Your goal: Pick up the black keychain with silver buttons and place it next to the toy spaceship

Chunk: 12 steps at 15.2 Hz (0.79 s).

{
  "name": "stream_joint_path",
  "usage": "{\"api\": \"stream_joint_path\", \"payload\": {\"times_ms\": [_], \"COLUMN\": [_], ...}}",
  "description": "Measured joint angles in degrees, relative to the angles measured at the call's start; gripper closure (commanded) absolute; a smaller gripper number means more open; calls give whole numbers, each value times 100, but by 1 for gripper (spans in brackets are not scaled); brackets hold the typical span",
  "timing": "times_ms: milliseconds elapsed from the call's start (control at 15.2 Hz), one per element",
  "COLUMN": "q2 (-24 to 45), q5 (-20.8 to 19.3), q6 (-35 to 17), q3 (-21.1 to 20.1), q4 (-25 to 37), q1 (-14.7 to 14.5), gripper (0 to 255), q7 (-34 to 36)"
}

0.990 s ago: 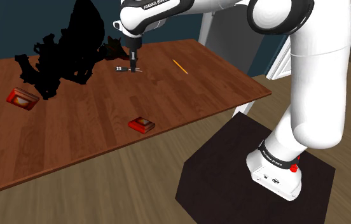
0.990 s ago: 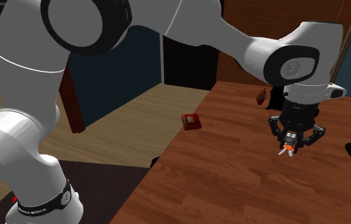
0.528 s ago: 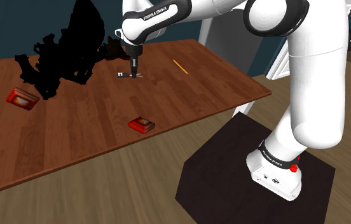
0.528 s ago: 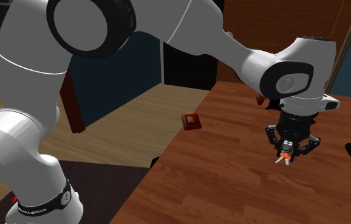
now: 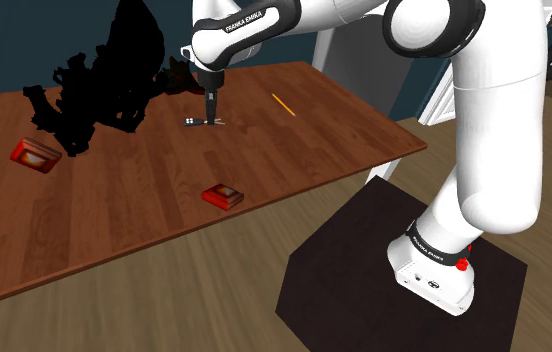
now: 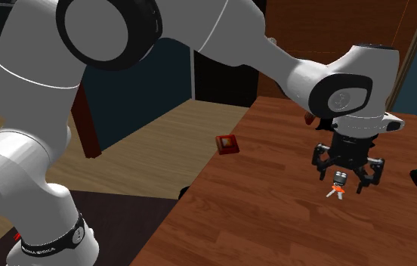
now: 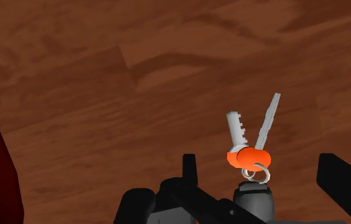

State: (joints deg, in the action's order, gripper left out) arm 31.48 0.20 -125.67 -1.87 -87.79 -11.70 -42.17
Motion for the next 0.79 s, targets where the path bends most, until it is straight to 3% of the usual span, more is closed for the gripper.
{"api": "stream_joint_path", "payload": {"times_ms": [792], "q2": [-357], "q5": [9], "q6": [528], "q3": [-3], "q4": [172], "q1": [12], "gripper": [0], "q7": [-6]}}
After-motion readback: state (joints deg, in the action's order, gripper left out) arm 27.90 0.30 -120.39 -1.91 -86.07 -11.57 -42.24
